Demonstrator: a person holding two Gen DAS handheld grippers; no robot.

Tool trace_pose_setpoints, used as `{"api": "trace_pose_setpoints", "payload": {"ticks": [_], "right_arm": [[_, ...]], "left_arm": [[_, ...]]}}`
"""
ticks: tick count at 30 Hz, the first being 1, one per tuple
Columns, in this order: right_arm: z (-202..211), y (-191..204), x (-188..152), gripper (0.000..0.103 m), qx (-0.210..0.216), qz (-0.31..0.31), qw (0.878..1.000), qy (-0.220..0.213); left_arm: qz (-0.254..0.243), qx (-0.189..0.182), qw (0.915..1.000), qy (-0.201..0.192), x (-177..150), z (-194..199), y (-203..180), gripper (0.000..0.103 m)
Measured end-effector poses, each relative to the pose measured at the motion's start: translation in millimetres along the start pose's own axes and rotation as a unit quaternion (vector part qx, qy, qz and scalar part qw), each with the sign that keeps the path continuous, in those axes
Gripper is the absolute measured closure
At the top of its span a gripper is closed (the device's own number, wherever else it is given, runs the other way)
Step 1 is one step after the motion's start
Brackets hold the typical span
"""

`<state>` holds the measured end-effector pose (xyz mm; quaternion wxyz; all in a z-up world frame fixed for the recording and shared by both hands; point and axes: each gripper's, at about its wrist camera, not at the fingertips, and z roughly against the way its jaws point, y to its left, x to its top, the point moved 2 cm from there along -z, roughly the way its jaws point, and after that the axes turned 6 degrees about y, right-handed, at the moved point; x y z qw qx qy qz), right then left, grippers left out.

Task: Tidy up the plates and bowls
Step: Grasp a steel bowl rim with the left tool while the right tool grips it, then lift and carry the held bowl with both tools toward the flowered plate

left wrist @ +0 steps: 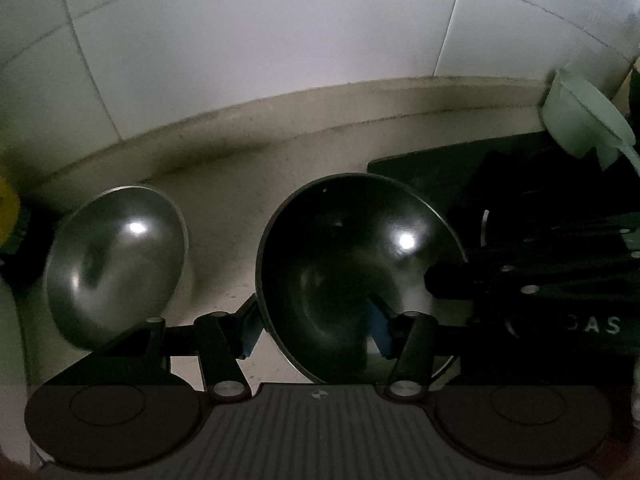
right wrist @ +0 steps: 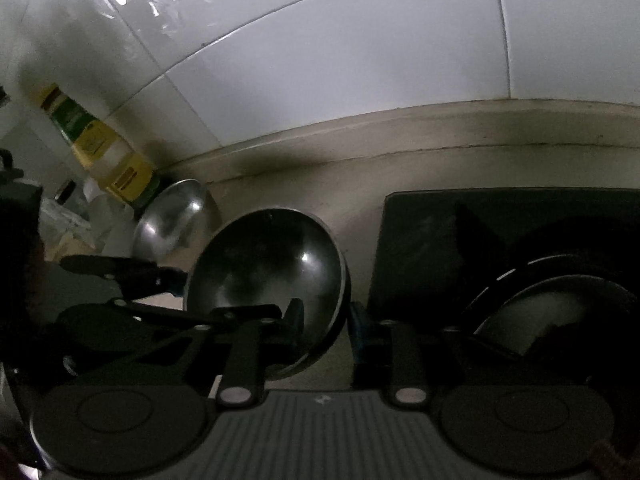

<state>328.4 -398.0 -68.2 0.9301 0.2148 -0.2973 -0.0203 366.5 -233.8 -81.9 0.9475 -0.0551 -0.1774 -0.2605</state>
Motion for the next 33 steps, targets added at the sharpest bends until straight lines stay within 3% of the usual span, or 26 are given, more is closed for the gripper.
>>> {"api": "trace_pose_setpoints", "payload": {"ticks": [17,33], "right_arm": [[49.8,61.0,-16.9,0.08,0.017,0.045,0.998,-0.034],[88.1,158.2,-63.8,0.08,0.035,0.113,0.992,-0.051]], "left_arm": [[0.025,0.031,0.9963,-0.076,-39.5,79.9,2.8,0.037],[0.068,0.061,0.9885,-0.121,-126.0,160.0,31.6,0.035]]}}
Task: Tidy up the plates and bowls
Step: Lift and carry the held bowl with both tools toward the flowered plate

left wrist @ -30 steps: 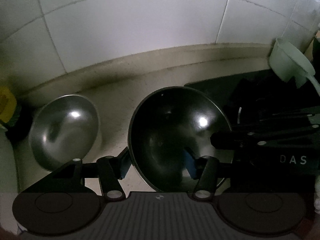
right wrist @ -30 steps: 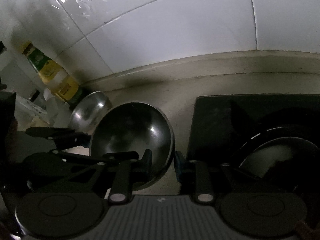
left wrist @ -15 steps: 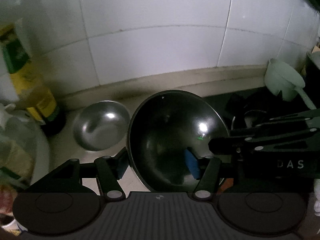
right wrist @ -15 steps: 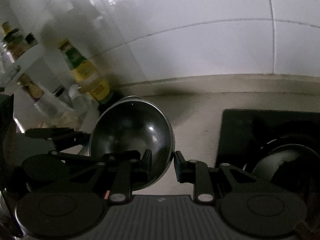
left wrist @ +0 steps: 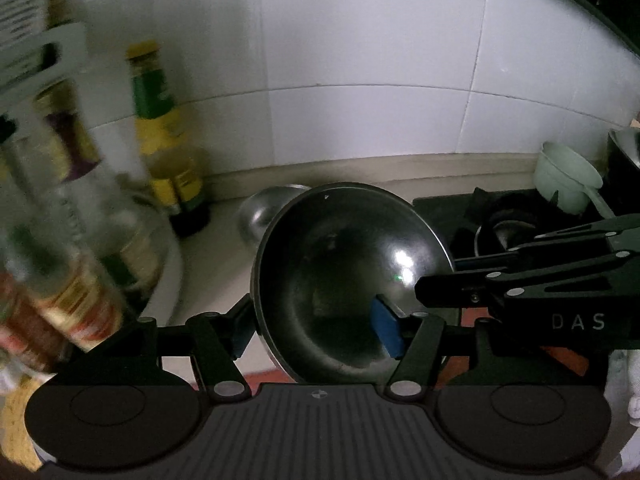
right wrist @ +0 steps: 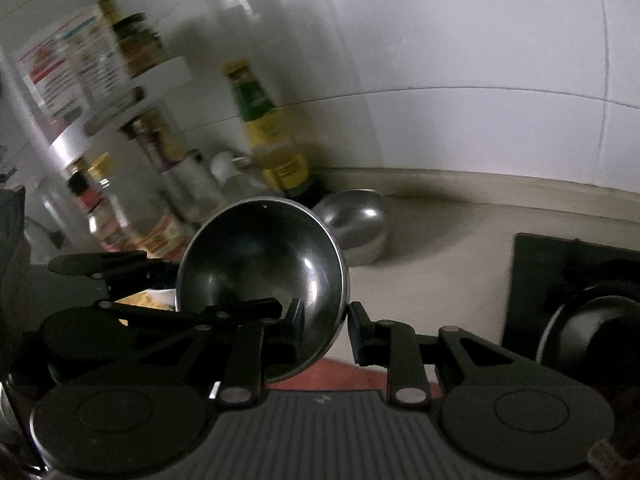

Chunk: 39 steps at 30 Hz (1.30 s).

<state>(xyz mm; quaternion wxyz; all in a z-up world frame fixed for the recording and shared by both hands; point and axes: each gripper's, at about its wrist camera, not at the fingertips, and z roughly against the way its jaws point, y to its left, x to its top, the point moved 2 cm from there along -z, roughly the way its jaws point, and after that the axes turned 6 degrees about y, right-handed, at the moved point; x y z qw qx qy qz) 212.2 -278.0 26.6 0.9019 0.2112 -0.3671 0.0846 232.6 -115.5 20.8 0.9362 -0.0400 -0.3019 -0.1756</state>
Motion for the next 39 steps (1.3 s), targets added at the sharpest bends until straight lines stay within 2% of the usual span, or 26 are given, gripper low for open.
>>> {"api": "trace_pose_setpoints", "payload": {"ticks": [12,18,29,39], "right_arm": [[4.1,73.7,-40.2,0.08,0.019,0.026,0.999,0.015],[7.3,98.2,-57.8,0.08,0.026,0.03,0.999,0.022],[-0.8,119.9,-89.4,0.08,0.026,0.023,0.998,0.053],[-18.8,131.4,-99.8,0.08,0.034,0.02,0.996,0.075]], "left_arm": [[0.025,0.015,0.9996,-0.001,-58.9,51.8,33.9,0.035],[0.029,0.016,0.9995,0.004,-84.6,68.3,42.9,0.035],[0.044,0.018,0.9983,0.033,-115.8,64.6,52.1,0.035],[0.064,0.021,0.9961,0.056,-130.9,57.4,66.4,0.035]]}}
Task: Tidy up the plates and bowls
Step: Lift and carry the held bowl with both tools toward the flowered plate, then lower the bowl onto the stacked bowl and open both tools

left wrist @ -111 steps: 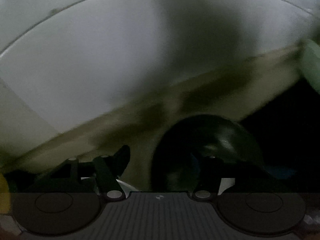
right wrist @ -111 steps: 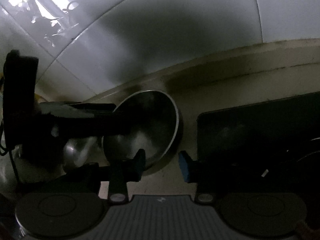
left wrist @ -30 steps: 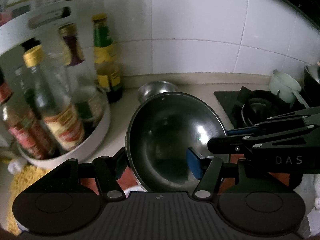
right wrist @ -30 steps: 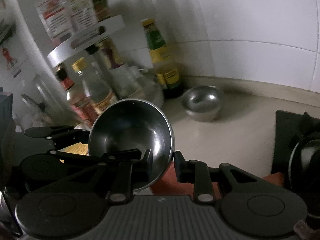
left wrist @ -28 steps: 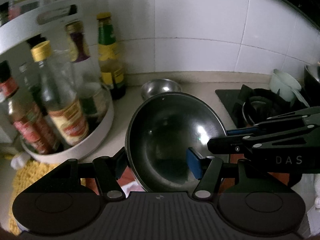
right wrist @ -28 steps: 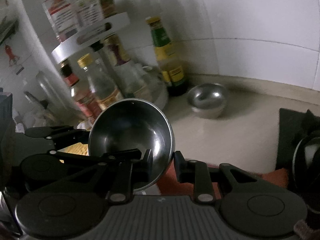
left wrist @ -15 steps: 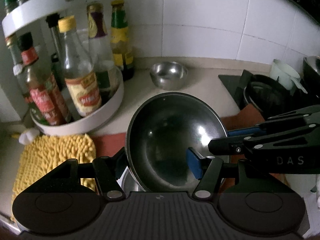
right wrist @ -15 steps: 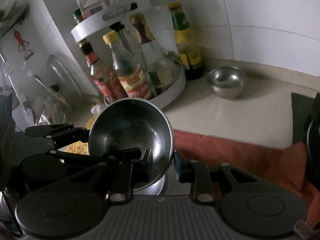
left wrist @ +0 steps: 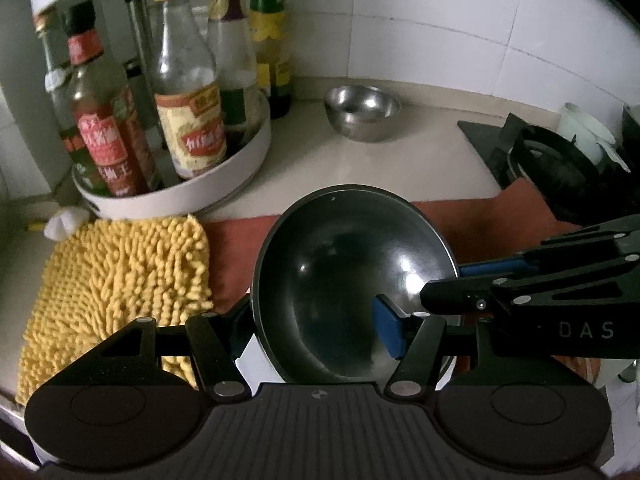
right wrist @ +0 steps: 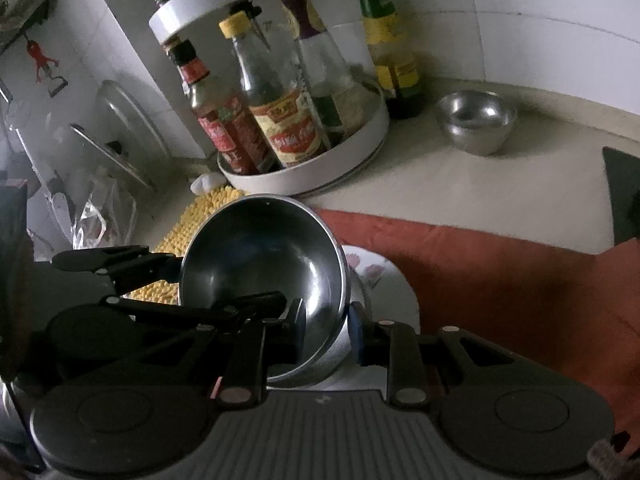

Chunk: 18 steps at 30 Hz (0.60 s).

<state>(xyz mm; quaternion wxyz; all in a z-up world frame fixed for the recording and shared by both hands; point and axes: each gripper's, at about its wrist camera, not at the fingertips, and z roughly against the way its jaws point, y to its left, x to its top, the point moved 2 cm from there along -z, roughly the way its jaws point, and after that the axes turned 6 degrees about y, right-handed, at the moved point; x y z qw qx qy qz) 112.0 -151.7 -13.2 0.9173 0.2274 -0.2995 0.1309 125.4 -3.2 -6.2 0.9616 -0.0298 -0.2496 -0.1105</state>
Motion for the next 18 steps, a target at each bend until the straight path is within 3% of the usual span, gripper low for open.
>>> {"api": "trace_pose_setpoints", "payload": {"ticks": [8,18], "right_arm": [[-13.0,6.9,2.0,0.078,-0.012,0.012,1.0,0.023],[13.2,-13.6,17.6,0.072,-0.036,-0.003,0.999,-0.026]], "left_arm": [[0.01,0.001,0.9999,0.002,-2.8,-2.4,6.6,0.035],[0.029,-0.003,0.9991,-0.03,24.2,9.8,13.5,0.03]]}}
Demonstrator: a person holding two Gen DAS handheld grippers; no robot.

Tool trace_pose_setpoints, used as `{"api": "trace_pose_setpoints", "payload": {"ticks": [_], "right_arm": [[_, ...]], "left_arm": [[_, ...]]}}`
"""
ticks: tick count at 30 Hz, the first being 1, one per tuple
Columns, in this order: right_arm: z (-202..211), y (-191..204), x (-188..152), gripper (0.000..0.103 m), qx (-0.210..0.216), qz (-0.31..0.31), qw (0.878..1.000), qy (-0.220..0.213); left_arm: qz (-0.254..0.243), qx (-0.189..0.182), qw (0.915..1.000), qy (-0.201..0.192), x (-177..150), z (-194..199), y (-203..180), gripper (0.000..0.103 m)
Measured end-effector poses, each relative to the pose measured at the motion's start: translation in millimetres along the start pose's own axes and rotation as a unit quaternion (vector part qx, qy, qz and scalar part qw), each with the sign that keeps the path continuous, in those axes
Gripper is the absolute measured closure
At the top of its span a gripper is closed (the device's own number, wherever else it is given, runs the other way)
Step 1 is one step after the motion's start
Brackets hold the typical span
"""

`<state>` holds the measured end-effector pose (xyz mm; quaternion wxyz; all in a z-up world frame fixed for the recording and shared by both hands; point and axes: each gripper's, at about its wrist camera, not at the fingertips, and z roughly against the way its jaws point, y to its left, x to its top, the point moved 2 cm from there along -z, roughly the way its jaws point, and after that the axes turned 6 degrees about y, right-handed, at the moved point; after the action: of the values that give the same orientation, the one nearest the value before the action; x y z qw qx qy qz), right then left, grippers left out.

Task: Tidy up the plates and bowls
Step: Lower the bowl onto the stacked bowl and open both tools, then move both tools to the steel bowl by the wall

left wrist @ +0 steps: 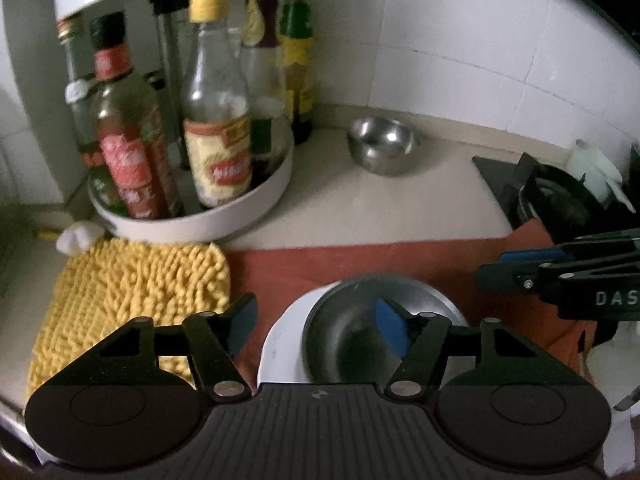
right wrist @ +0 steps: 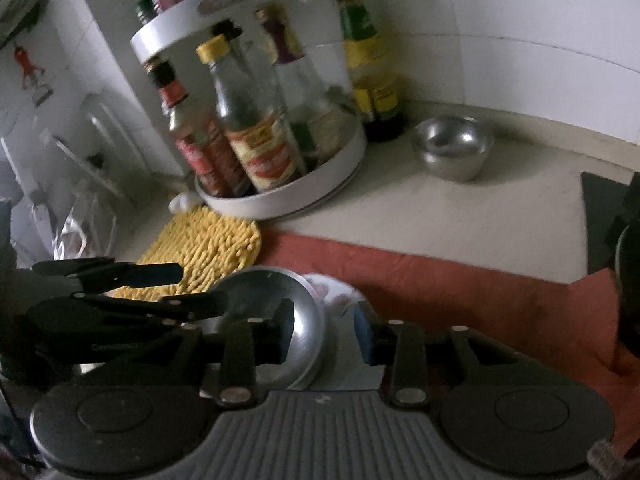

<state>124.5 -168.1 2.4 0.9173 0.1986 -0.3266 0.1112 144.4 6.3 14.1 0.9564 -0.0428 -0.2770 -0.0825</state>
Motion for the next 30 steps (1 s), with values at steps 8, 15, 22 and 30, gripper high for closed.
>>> {"api": "trace_pose_setpoints", "payload": {"ticks": [8,15,22,30], "right_arm": [[0.1,-26.0,18.5,0.072,-0.011,-0.015,1.0,-0.009],[-1.0,-64.8,37.7,0.071,-0.02,-0.04,0.999,-0.015],[-8.9,-110.5,61.1,0.07,-0.031,-0.053,0.998,-0.015],[-22.5,-158.3,95.0,0.068,-0.041,-0.061,0.997,-0.017]], "left_arm": [[-0.022,-0.01,0.9997,0.003,34.6,-22.2,-23.6,0.028],[-0.036,-0.01,0.9992,0.01,73.2,-51.1,-43.9,0.024],[-0.055,-0.004,0.9982,0.022,109.4,-86.5,-70.8,0.019],[-0.05,0.006,0.9978,0.044,146.2,-132.3,-85.8,0.018]]}}
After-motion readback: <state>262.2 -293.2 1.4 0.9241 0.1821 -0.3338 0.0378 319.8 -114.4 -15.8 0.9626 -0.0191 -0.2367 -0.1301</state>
